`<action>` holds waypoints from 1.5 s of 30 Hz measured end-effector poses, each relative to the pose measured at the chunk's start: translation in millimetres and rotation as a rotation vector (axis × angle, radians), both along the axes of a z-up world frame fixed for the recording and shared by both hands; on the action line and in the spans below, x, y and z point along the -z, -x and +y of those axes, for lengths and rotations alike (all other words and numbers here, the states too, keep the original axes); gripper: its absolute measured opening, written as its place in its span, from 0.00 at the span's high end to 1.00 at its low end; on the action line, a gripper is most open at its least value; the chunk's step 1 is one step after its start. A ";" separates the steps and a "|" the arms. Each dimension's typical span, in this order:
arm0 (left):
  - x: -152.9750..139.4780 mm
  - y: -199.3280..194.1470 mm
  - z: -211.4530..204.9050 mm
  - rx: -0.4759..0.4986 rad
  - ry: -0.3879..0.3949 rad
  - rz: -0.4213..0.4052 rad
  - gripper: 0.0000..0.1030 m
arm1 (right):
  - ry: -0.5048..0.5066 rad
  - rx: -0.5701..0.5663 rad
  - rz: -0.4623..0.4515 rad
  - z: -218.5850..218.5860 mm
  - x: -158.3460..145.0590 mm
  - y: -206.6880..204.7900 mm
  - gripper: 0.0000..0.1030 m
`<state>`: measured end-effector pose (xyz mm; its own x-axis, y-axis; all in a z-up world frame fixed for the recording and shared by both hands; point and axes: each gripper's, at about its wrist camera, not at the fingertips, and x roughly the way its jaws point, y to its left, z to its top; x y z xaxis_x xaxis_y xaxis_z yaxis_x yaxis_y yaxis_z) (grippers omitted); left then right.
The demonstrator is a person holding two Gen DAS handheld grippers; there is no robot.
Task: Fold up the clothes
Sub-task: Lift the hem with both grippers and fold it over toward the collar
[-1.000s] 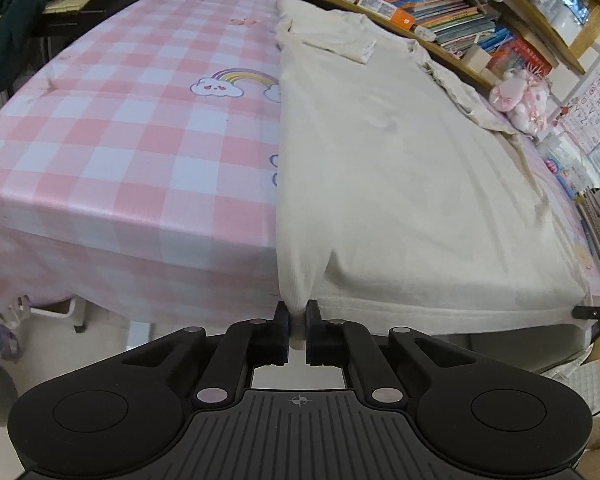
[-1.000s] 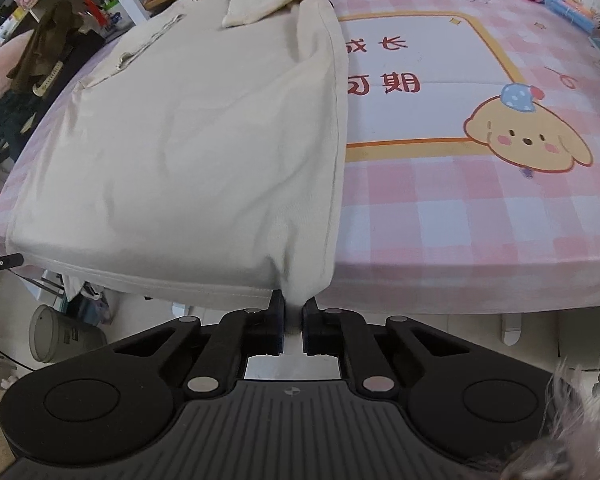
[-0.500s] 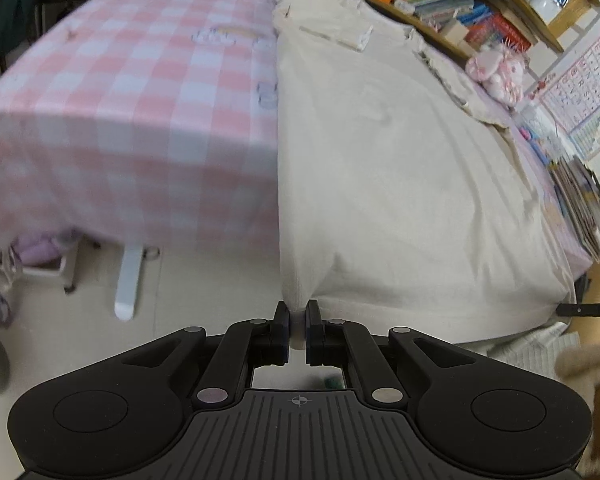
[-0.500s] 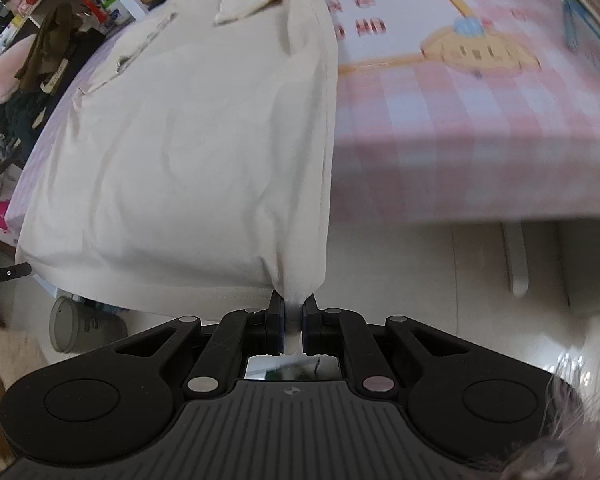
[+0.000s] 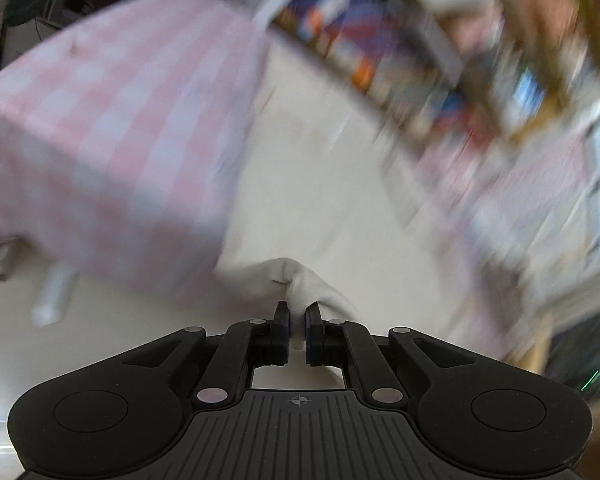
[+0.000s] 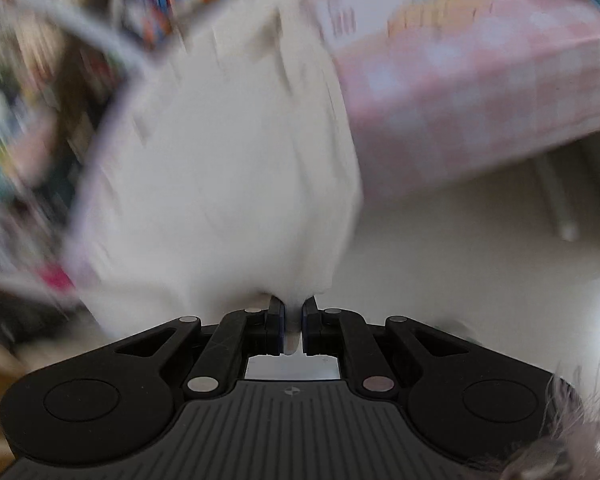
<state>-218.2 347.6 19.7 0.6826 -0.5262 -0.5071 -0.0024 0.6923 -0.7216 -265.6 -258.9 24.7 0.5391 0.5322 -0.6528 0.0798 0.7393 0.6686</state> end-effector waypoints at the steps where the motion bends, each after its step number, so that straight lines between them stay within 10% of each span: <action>1: -8.1 -4.0 3.7 -0.024 0.048 -0.038 0.95 | -0.057 0.054 -0.049 -7.7 -7.9 -0.4 0.93; 7: -38.8 -41.9 10.4 -0.121 0.262 -0.202 0.95 | -0.272 0.216 -0.319 -20.2 -50.5 -26.6 0.93; 16: -51.6 -118.5 -1.0 -0.196 0.327 -0.283 0.95 | -0.378 0.300 -0.470 -16.2 -89.5 -115.4 0.93; 24: -44.4 -189.6 -13.2 -0.228 0.260 -0.231 0.95 | -0.270 0.248 -0.409 -30.9 -100.6 -205.6 0.93; 45: 35.8 -356.2 -42.2 -0.472 0.007 0.062 0.95 | -0.292 0.229 -0.159 -28.5 13.2 -446.0 0.93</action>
<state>138.0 305.4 -16.1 0.8164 -0.1689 -0.5522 -0.3590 0.6005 -0.7145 180.4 -287.4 11.4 0.7473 0.5373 -0.3909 0.0993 0.4913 0.8653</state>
